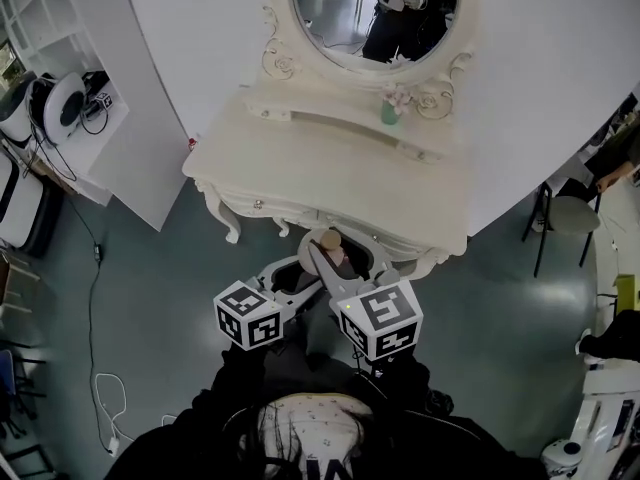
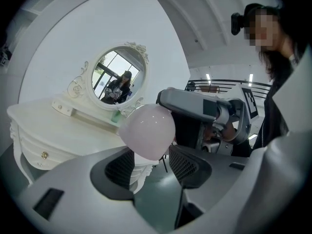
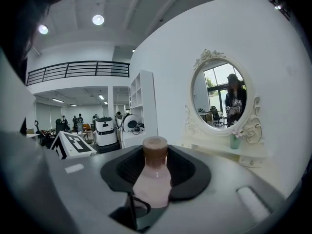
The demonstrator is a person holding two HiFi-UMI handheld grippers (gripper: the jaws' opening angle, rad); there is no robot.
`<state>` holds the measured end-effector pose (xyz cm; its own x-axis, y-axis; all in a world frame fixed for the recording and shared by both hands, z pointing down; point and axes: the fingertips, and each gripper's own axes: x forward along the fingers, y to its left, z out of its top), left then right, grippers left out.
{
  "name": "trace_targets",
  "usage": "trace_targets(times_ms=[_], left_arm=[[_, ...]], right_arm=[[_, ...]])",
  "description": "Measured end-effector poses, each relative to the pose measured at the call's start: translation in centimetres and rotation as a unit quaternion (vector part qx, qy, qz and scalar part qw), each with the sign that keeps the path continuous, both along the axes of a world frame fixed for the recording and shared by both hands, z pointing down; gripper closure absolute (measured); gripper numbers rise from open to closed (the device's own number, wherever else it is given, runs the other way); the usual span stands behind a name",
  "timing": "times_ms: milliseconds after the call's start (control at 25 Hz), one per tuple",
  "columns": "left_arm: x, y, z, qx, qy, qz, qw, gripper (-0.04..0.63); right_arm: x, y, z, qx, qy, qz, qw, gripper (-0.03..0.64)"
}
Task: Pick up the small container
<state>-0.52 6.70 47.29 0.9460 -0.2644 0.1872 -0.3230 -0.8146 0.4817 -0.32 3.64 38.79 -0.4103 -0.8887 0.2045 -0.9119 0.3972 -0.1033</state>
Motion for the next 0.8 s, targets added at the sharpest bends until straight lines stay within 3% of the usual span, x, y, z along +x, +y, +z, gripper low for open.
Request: trace_targets(times_ms=[360, 800], left_arm=[[-0.6, 7.0, 1.3, -0.004, -0.010, -0.031, 0.9995, 0.393], [-2.4, 11.2, 1.5, -0.003, -0.009, -0.071, 0.9975, 0.393]], right_arm=[[-0.6, 6.9, 1.3, 0.000, -0.011, -0.030, 0.999, 0.466], [-2.6, 11.1, 1.5, 0.006, -0.013, -0.069, 0.998, 0.468]])
